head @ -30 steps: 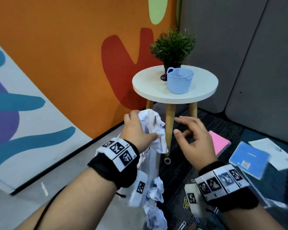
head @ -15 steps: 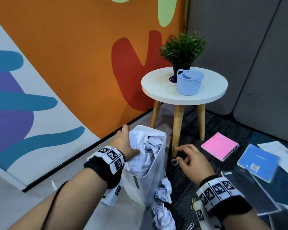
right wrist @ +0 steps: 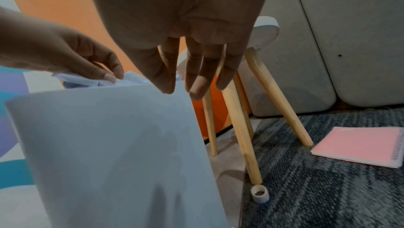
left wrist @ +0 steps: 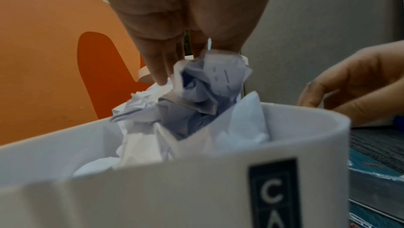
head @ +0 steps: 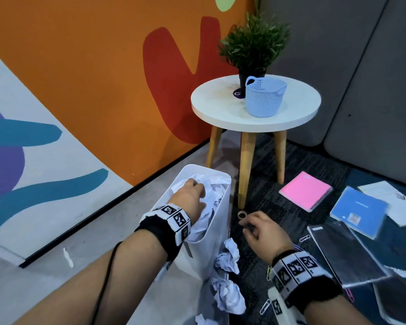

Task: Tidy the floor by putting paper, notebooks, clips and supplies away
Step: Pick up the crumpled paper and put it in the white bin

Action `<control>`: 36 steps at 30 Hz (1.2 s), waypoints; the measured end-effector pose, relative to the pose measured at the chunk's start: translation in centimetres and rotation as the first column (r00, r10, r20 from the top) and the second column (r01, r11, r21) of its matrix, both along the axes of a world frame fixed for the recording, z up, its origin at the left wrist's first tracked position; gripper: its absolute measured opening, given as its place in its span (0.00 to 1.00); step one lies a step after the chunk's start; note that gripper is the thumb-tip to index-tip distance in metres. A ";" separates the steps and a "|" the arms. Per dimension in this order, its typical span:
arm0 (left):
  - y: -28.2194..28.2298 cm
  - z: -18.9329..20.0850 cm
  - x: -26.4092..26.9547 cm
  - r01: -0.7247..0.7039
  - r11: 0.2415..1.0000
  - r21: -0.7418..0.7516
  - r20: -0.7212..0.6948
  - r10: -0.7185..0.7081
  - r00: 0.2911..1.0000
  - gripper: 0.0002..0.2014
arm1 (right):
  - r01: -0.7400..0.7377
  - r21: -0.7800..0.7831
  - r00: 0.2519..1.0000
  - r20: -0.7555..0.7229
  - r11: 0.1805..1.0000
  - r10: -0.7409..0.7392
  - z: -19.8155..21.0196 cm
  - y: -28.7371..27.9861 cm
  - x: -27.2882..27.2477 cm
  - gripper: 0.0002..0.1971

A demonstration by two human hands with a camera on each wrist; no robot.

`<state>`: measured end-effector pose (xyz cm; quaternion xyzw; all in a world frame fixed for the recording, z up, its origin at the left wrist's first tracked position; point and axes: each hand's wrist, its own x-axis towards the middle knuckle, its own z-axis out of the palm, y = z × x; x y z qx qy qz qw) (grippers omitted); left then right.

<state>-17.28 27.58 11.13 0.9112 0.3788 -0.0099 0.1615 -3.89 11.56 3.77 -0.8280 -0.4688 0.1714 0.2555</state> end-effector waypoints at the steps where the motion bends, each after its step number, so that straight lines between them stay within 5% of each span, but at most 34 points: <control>1: 0.2 -0.2 0.2 0.012 1.000 0.018 0.005 -0.013 1.000 0.12 | -0.002 -0.023 1.000 -0.003 1.000 0.002 -0.5 -0.1 0.1 0.09; 8: -0.5 0.6 0.6 -0.075 0.992 0.105 -0.057 0.081 0.995 0.14 | -0.007 -0.132 1.000 -0.028 0.991 0.003 -2.2 -0.8 0.4 0.10; 15: -3.2 2.0 2.3 0.094 0.956 0.277 -0.093 -0.071 0.993 0.27 | 0.018 -0.206 0.999 -0.037 0.978 -0.026 -3.0 -1.5 1.1 0.10; 20: -7.5 1.9 4.5 0.222 0.954 0.204 -0.033 -0.220 0.975 0.24 | 0.001 -0.228 0.999 -0.035 0.974 -0.010 -3.3 -1.2 1.5 0.11; 28: -12.4 -8.2 4.4 0.160 0.971 -0.177 -0.084 -0.176 0.981 0.27 | -0.037 -0.316 0.986 -0.168 0.948 -0.018 -9.4 -0.3 1.8 0.18; 32: -11.1 -13.2 2.4 0.088 0.972 -0.217 -0.132 -0.119 0.984 0.37 | -0.056 -0.306 0.979 -0.204 0.951 -0.008 -13.6 -0.1 0.8 0.21; 36: -9.8 -15.7 0.7 0.068 0.968 -0.244 -0.166 -0.110 0.980 0.35 | -0.081 -0.278 0.977 -0.214 0.957 0.021 -16.6 0.8 -0.7 0.19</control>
